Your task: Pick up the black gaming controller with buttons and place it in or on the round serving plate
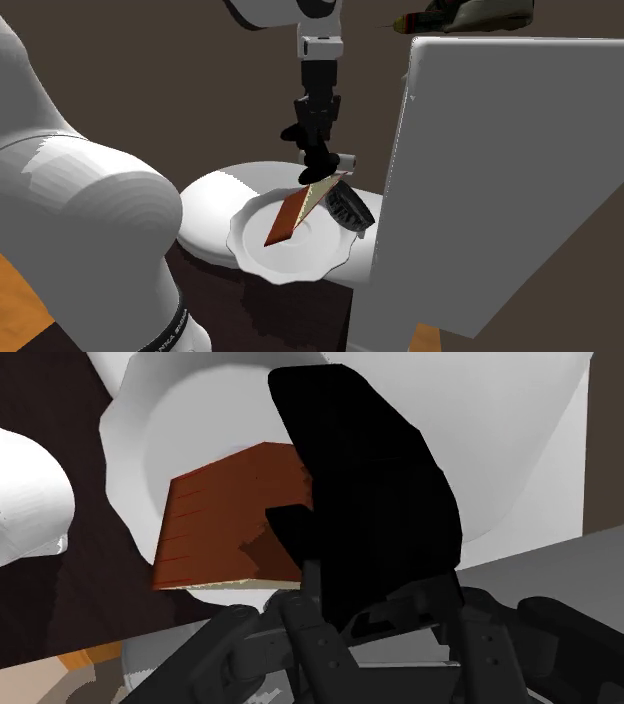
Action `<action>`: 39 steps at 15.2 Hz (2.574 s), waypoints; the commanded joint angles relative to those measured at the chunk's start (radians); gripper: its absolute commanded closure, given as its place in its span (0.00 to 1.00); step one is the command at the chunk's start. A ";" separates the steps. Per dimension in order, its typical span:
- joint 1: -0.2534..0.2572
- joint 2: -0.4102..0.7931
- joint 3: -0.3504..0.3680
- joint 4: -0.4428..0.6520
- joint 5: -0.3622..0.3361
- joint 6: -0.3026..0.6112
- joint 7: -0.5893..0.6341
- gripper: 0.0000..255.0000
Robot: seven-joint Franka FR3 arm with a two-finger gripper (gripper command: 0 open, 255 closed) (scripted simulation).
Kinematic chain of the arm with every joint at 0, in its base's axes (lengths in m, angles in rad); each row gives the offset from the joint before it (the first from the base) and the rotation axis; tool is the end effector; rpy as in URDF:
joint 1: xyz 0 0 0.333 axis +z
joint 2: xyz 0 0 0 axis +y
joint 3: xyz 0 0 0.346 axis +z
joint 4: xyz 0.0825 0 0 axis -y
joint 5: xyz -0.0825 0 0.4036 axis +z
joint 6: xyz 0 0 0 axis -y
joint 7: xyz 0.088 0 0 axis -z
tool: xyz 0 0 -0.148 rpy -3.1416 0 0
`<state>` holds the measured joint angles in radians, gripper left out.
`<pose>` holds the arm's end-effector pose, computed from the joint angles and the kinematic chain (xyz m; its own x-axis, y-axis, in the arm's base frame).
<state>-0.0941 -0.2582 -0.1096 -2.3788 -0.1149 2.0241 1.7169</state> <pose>0.4409 -0.1022 0.3918 -0.2809 -0.9561 0.0835 -0.9537 0.2878 0.0876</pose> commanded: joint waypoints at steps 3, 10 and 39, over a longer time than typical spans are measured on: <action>0.008 -0.170 0.025 -0.148 -0.003 -0.027 0.037 1.00; 0.018 -0.305 0.050 -0.287 0.005 -0.025 0.069 1.00; 0.006 -0.163 0.048 -0.407 -0.009 0.236 0.084 0.00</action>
<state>-0.0884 -0.4214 -0.0614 -2.7862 -0.1235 2.2605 1.8013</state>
